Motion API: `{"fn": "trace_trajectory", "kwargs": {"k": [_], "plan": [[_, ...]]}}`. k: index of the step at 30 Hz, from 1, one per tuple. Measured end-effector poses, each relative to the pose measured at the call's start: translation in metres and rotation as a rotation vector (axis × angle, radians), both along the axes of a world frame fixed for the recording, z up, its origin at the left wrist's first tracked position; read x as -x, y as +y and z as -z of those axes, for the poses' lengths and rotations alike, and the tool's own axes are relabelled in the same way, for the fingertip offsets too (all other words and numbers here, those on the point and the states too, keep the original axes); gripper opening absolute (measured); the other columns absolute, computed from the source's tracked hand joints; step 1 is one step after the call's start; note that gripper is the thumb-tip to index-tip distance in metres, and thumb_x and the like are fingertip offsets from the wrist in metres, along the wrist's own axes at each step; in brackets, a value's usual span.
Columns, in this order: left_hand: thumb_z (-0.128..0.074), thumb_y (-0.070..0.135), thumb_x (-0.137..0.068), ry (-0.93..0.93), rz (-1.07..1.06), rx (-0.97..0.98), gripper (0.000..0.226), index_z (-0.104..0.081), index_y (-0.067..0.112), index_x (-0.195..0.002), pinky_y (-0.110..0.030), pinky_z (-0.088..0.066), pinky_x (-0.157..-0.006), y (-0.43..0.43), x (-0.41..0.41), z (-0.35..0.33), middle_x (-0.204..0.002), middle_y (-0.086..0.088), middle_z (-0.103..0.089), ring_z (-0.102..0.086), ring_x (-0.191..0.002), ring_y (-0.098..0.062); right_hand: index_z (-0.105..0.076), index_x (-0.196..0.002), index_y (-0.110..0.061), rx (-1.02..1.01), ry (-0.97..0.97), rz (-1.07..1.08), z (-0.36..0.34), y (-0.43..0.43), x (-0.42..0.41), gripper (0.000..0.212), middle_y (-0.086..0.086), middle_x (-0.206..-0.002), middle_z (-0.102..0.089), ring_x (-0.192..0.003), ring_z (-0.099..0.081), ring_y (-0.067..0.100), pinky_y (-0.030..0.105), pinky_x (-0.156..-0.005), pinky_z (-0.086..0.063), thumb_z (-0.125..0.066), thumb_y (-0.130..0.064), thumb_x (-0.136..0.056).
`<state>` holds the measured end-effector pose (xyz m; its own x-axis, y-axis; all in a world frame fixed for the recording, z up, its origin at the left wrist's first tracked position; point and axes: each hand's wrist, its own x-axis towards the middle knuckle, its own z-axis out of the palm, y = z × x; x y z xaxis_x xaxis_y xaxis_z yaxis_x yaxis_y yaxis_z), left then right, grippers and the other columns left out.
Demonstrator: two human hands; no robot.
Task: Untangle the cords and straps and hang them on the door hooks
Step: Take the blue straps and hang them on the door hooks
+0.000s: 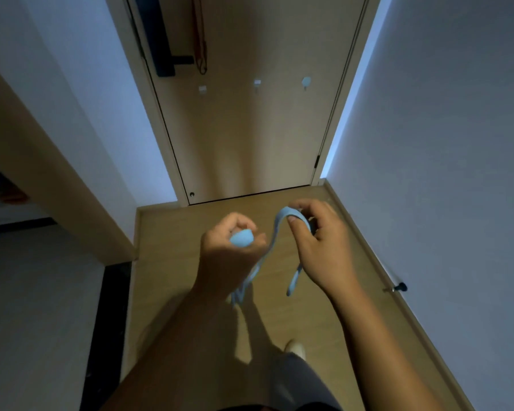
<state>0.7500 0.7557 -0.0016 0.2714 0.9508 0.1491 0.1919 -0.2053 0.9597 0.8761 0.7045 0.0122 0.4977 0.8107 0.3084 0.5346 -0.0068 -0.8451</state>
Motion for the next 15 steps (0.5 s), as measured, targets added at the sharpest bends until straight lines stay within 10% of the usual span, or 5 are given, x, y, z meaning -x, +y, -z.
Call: {"fn": "trace_trajectory", "kwargs": {"k": [4,10,15], "plan": [[-0.067,0.037,-0.057,0.08,0.065,-0.225,0.042,-0.06,0.022,-0.095,-0.012,-0.042,-0.057,0.048,-0.051,-0.002,-0.066,0.01,-0.055,-0.053,-0.057,-0.006,-0.062,-0.088,-0.018,0.012,0.009,-0.079,-0.007,0.046,-0.035,0.007,0.0,-0.089,-0.061,-0.077,-0.056,0.006,0.02,-0.068,-0.047,-0.056,-0.014,-0.086],[-0.055,0.046,-0.068,0.101,-0.01,-0.276,0.041,-0.069,0.012,-0.086,0.0,-0.038,-0.063,0.123,-0.137,-0.009,-0.075,0.013,-0.057,-0.055,-0.068,0.011,-0.057,-0.087,-0.023,0.047,-0.073,-0.082,-0.032,0.115,-0.122,0.004,-0.008,-0.089,-0.053,-0.079,-0.05,0.0,0.008,-0.065,-0.042,-0.055,-0.02,-0.088],[-0.072,0.013,-0.077,0.053,-0.14,-0.28,0.011,-0.071,0.011,-0.088,-0.001,-0.041,-0.063,0.181,-0.195,-0.023,-0.078,0.009,-0.063,-0.057,-0.068,0.01,-0.059,-0.099,-0.016,0.13,-0.171,-0.035,-0.027,0.173,-0.184,0.01,-0.001,-0.101,-0.052,-0.079,-0.045,0.002,0.007,-0.067,-0.035,-0.054,-0.021,-0.091]]}}
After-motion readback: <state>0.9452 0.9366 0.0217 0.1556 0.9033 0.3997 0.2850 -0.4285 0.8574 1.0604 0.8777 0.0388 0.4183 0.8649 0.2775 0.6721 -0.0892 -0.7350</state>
